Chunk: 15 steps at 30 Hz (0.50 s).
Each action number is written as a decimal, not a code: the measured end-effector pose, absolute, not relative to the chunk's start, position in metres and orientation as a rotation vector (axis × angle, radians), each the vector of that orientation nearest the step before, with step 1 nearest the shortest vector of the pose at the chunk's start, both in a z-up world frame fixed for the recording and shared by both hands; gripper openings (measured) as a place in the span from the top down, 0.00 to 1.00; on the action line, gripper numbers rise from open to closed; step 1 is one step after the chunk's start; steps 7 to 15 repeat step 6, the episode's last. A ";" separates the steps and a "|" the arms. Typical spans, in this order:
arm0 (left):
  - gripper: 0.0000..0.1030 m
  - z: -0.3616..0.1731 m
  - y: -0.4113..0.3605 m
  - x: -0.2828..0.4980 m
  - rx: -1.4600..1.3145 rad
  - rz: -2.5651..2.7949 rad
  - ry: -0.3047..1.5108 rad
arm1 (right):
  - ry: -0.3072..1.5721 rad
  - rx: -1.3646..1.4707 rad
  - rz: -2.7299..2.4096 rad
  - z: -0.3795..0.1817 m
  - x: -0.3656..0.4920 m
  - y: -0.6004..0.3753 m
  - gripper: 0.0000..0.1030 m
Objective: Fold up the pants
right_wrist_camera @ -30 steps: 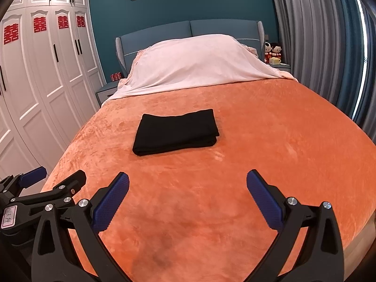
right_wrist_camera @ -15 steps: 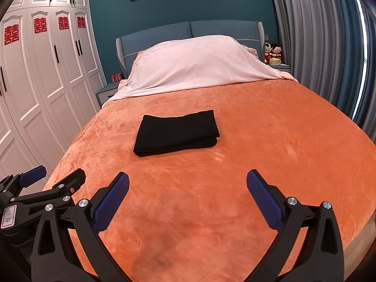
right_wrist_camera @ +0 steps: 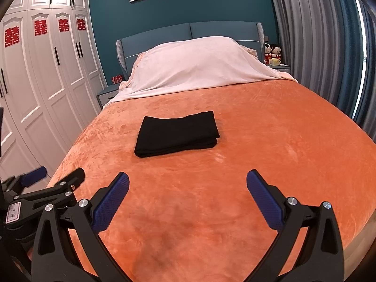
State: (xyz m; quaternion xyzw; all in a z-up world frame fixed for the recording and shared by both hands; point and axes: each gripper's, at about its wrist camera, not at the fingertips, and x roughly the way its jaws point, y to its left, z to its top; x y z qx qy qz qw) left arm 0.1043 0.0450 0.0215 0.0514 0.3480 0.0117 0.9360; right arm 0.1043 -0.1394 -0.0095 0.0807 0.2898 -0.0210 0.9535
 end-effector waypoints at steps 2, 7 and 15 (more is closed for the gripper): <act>0.11 0.023 0.045 0.101 0.099 0.021 0.709 | 0.589 0.169 -0.047 -0.009 0.101 -0.138 0.05; 0.11 0.022 0.042 0.095 0.116 0.015 0.702 | 0.591 0.174 -0.056 -0.008 0.098 -0.139 0.05; 0.11 0.022 0.042 0.095 0.116 0.015 0.702 | 0.591 0.174 -0.056 -0.008 0.098 -0.139 0.05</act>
